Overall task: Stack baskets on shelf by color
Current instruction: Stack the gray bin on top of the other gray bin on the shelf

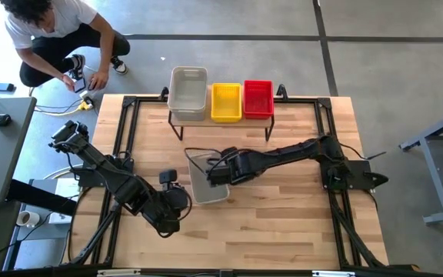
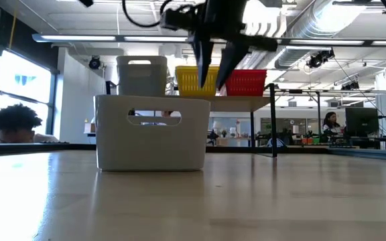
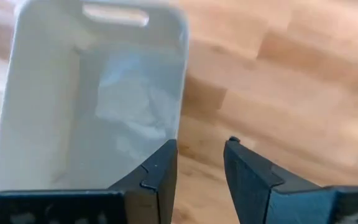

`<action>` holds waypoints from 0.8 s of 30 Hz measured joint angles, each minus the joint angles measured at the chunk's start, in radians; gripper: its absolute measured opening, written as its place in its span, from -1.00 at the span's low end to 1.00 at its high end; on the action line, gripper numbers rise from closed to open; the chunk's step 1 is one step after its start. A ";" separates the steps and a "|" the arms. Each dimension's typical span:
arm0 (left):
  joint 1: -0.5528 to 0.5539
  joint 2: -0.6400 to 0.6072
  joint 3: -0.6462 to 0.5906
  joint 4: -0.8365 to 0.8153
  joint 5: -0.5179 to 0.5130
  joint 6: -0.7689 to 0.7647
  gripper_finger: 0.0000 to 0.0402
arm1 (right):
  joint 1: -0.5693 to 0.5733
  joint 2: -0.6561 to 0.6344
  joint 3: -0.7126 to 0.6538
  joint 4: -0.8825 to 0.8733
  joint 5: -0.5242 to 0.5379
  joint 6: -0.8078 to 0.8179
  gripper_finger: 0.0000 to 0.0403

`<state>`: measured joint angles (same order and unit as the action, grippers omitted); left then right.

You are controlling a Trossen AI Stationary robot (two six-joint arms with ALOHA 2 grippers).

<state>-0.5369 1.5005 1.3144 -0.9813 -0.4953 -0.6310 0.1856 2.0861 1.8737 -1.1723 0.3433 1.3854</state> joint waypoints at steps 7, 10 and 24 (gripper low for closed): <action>0.008 0.000 0.000 0.107 -0.011 0.086 -0.14 | -0.021 0.000 0.194 -0.353 0.168 -0.026 -0.42; 0.009 0.000 0.000 0.142 -0.011 0.111 -0.14 | -0.040 -0.008 0.254 -0.396 0.238 -0.075 -0.42; 0.088 0.066 0.000 0.217 0.002 0.229 -0.14 | -0.099 -0.074 0.464 -0.346 0.381 -0.371 -0.42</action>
<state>-0.4492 1.5663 1.3140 -0.7646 -0.4938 -0.4024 0.0871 2.0118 2.3372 -1.5183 0.7245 1.0139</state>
